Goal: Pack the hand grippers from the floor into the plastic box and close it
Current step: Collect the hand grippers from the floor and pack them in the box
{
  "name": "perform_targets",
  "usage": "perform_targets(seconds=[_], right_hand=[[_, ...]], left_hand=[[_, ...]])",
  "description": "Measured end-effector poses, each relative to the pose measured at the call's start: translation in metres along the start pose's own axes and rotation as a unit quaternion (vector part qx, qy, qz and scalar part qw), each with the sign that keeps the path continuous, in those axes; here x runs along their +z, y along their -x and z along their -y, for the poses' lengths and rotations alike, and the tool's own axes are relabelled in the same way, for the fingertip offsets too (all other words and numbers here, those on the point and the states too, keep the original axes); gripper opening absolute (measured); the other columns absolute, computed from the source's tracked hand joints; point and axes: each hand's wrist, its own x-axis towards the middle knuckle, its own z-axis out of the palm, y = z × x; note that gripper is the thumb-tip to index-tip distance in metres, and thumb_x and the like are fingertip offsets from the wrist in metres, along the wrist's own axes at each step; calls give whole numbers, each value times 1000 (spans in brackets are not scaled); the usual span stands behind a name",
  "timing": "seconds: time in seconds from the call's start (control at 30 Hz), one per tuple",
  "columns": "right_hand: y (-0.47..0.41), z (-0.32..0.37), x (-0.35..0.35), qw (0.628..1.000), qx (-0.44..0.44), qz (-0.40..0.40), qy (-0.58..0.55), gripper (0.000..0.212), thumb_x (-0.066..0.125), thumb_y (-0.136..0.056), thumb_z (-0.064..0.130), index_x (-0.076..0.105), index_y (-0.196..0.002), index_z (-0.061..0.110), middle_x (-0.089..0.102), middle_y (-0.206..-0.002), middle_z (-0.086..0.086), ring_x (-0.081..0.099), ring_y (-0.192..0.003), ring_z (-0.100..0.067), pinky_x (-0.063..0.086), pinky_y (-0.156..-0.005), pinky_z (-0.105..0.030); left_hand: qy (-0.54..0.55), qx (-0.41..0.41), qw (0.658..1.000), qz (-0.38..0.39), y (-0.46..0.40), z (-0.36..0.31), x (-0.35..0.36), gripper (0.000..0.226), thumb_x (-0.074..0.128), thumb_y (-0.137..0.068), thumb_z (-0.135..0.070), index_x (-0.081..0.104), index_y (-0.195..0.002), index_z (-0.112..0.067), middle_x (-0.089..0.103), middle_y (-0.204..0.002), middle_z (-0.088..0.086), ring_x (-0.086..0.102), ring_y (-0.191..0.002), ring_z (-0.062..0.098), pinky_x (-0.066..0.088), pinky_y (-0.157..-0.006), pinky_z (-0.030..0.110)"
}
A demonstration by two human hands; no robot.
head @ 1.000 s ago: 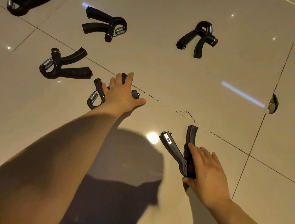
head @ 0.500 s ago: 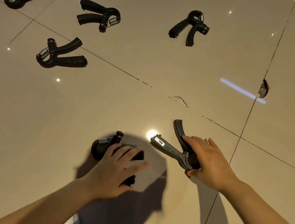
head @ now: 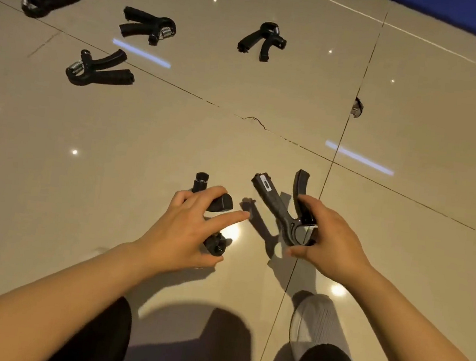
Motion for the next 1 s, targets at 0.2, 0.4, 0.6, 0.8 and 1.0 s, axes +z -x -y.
perform_targets(seconds=[0.2, 0.4, 0.6, 0.8, 1.0], right_hand=[[124, 16, -36, 997, 8, -74, -37, 102, 88, -58, 29, 27, -140, 35, 54, -127, -1, 52, -110, -21, 43, -86, -32], [278, 44, -69, 992, 9, -125, -9, 106, 88, -55, 37, 27, -142, 33, 56, -126, -2, 50, -112, -23, 46, -93, -43], [433, 34, -119, 980, 65, -189, 1, 104, 87, -56, 41, 28, -141, 32, 57, -128, -3, 54, -112, -25, 45, -96, -42], [558, -8, -132, 957, 176, -228, -27, 100, 85, -57, 48, 29, -138, 33, 59, -127, -4, 60, -103, -25, 49, -89, -39], [597, -43, -112, 949, 247, -195, 13, 99, 82, -57, 56, 29, -138, 33, 61, -124, -4, 61, -101, -26, 51, -83, -36]], left_hand=[[-88, 97, 991, -42, 49, -93, -62, 87, 77, -61, -55, 39, -137, -35, 44, -130, 17, 34, -104, 22, 35, -86, 39], [-134, 134, 979, -73, 105, -228, -155, 88, 77, -60, -56, 38, -137, -39, 43, -132, 15, 33, -106, 22, 31, -86, 35], [-196, 198, 954, -116, 168, -348, -217, 88, 77, -58, -60, 44, -136, -36, 45, -133, 17, 29, -107, 23, 36, -85, 37], [-193, 214, 949, -126, 194, -430, -216, 87, 69, -61, -64, 38, -139, -39, 42, -135, 15, 51, -103, 32, 46, -84, 42], [-126, 212, 962, -115, 209, -461, -180, 82, 46, -66, -72, 31, -141, -42, 42, -131, 8, 55, -96, 27, 38, -84, 33]])
